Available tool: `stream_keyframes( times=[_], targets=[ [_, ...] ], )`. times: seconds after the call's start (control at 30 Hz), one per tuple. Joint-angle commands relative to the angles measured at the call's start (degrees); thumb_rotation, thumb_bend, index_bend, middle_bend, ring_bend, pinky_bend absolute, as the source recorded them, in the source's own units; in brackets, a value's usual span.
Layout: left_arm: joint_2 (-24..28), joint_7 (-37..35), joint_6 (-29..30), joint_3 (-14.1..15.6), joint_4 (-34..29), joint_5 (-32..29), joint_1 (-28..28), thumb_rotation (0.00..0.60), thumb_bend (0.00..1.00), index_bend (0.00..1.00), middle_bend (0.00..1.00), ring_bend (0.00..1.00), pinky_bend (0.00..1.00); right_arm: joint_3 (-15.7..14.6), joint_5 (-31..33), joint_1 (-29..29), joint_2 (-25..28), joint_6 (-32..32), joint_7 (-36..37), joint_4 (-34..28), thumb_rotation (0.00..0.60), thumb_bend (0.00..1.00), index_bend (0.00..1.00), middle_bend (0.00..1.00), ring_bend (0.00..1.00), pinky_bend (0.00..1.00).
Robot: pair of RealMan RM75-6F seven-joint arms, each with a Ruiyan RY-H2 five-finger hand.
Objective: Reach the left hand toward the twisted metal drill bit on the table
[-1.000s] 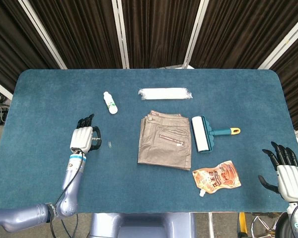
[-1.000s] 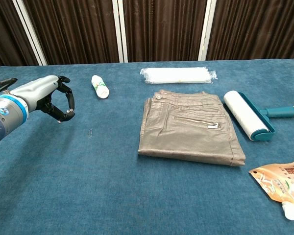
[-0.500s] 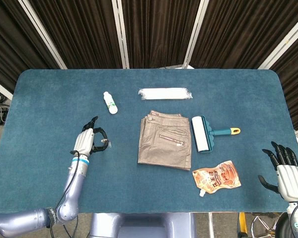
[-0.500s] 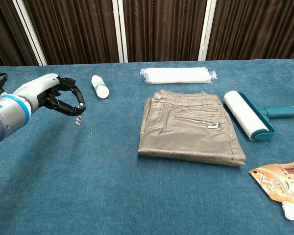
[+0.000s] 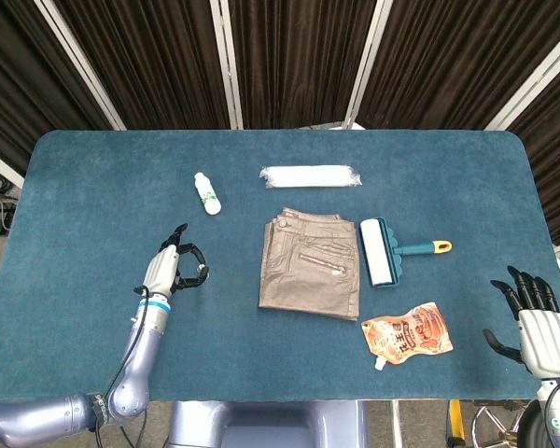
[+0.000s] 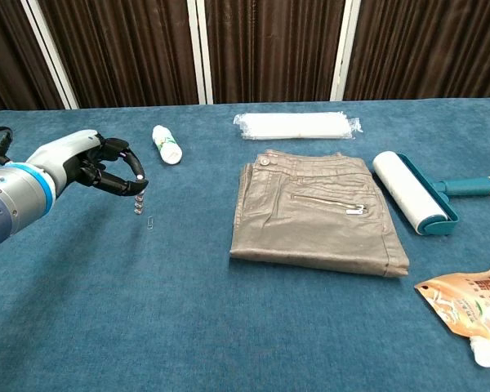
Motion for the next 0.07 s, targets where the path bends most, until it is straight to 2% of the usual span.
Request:
stream_keyframes(
  times=[0.03, 0.07],
  targets=[
    [-0.2, -0.9, -0.4, -0.4, 0.2, -1.2, 0.0, 0.6, 0.41, 0.62, 0.0, 0.0, 0.0, 0.0, -0.1, 0.1, -0.1, -0.1, -0.1, 0.0, 0.6, 0.16, 0.19, 0.01, 0.0, 0.0],
    [-0.3, -1.0, -0.5, -0.4, 0.3, -1.3, 0.0, 0.6, 0.41, 0.62, 0.0, 0.0, 0.0, 0.0, -0.1, 0.1, -0.1, -0.2, -0.2, 0.0, 0.6, 0.16, 0.19, 0.01, 0.0, 0.0]
  ],
)
